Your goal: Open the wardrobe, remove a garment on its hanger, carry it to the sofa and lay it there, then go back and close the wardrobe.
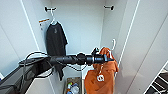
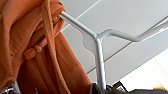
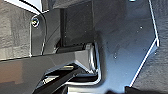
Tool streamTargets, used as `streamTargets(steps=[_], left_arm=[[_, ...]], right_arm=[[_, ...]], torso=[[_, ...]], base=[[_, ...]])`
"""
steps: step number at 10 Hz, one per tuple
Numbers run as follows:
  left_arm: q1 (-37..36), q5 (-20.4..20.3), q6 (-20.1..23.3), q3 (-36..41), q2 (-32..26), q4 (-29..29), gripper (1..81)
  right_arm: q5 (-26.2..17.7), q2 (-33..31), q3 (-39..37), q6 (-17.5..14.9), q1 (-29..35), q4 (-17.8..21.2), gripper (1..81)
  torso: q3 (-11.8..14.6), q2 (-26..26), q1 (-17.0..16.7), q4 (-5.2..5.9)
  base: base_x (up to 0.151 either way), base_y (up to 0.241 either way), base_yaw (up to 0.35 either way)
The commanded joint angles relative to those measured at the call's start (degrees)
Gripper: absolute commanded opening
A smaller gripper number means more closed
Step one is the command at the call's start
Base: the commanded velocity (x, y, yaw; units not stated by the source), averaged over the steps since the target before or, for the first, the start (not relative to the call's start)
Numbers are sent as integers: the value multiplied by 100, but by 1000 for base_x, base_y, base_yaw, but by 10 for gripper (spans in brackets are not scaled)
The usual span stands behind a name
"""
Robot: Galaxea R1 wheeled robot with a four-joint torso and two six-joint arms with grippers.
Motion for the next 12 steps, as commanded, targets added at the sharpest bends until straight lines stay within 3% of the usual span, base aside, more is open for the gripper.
streamTargets(steps=[1, 7, 12], left_arm=[[-1113, 306, 88, 171, 29, -61, 10], [-1060, 306, 96, 320, -340, -61, 10], [-1060, 297, 88, 381, -297, -61, 10]], right_arm=[[-253, 40, 34, -23, 155, -55, 811], [-253, 40, 34, -23, 164, -64, 811], [-253, 40, 34, -23, 173, -64, 811]], torso=[[0, 0, 0, 0], [0, 0, -2, 0], [0, 0, 0, 0]], base=[[-104, 0, 0], [-105, 0, 0], [-107, 0, 0]])
